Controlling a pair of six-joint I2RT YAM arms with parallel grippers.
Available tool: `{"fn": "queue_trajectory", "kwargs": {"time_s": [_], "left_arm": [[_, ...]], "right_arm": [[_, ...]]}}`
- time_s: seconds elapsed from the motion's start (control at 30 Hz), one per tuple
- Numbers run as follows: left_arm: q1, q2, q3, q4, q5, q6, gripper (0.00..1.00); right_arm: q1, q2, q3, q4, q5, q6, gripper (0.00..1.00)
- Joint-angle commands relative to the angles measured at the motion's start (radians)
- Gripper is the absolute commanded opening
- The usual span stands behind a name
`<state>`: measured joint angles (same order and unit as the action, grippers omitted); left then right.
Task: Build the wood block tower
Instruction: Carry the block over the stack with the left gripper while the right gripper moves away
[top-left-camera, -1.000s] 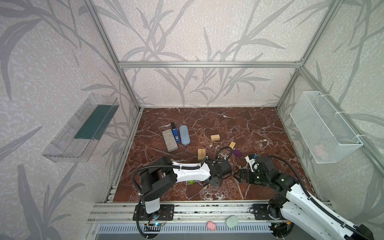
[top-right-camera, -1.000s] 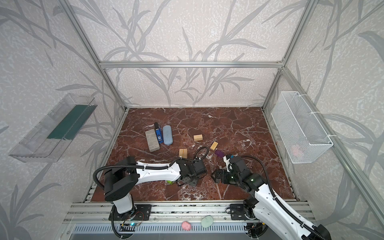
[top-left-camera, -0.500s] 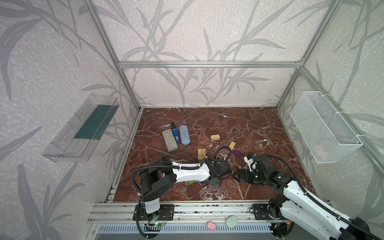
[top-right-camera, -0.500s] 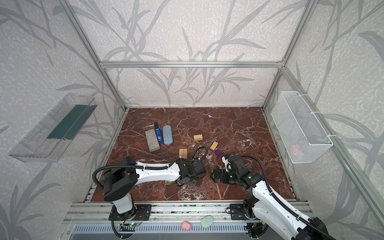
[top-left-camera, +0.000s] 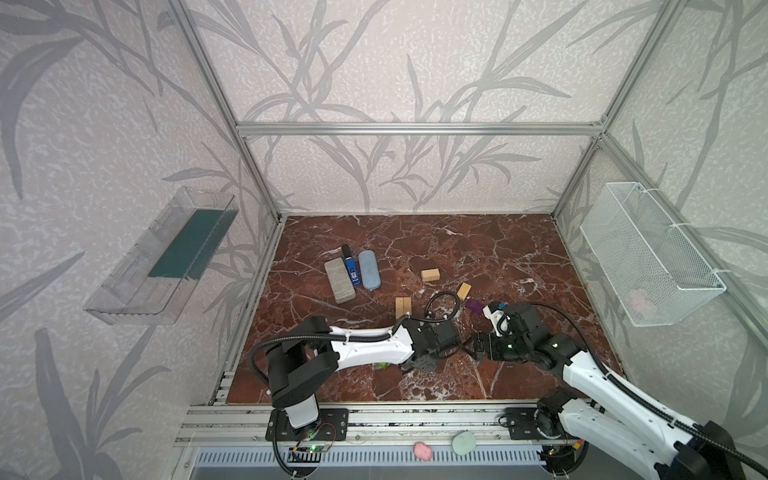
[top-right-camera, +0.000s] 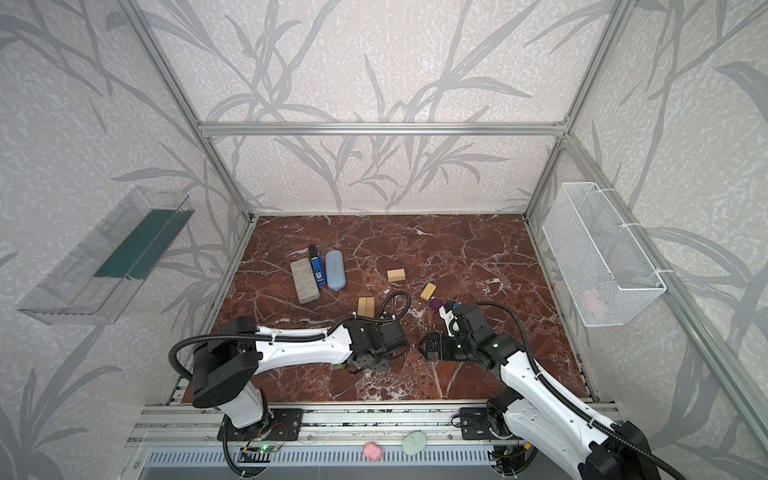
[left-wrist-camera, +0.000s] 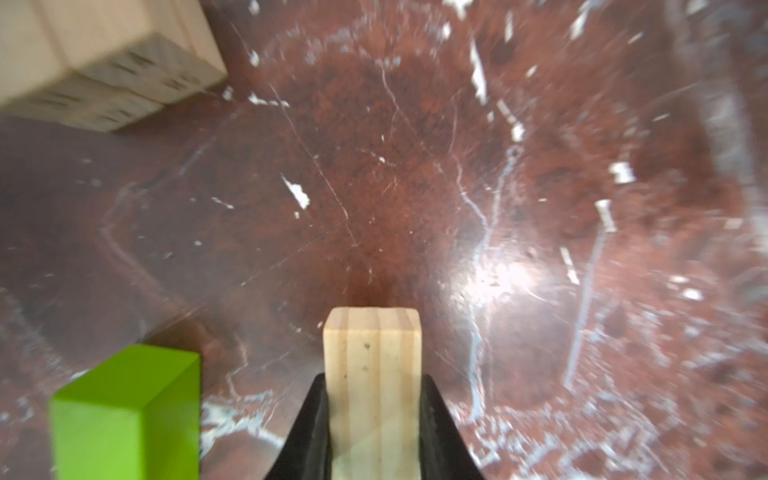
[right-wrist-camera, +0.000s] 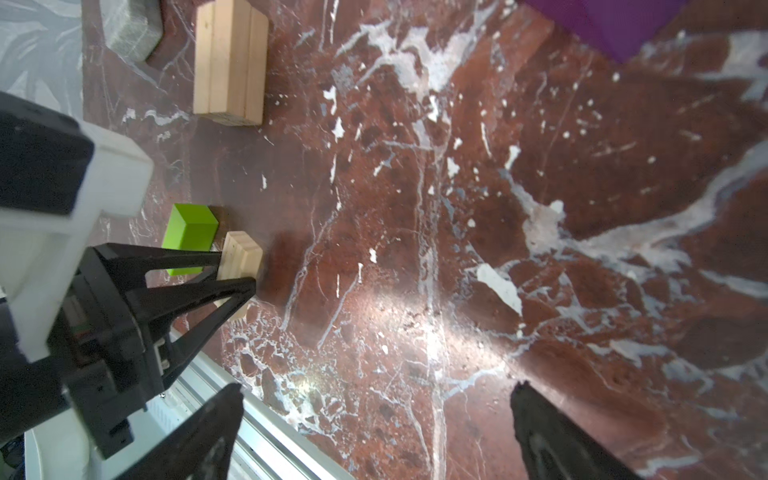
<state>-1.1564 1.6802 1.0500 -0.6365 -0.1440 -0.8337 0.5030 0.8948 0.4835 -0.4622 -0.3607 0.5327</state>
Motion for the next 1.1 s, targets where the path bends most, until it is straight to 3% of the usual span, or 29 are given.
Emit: {"fn": "queue_trajectory", "kwargs": {"time_s": [0.0,0.27,0.5,0.83,1.07], "left_arm": [[0.007,-0.098,0.013,-0.094,-0.069,-0.029,0.12],[0.065,-0.236,0.043,-0.179,-0.142,-0.028,0.07],[0.215,-0.246,0.044,-0.117,-0.079,-0.025,0.06],[0.325,-0.04,0.192,-0.103,-0.07,0.027,0.06],[0.359,0.12,0.342,-0.211,-0.064,0.075,0.04]], "right_arm": [[-0.001,0.041,0.061,0.041,-0.023,-0.055,0.99],[0.027,0.181,0.123,0.224,-0.03,-0.088,0.99],[0.086,0.293,0.15,0.371,0.015,-0.163,0.99],[0.099,0.371,0.032,0.678,-0.027,-0.316,0.99],[0.101,0.347,0.008,0.729,0.025,-0.319,0.99]]}}
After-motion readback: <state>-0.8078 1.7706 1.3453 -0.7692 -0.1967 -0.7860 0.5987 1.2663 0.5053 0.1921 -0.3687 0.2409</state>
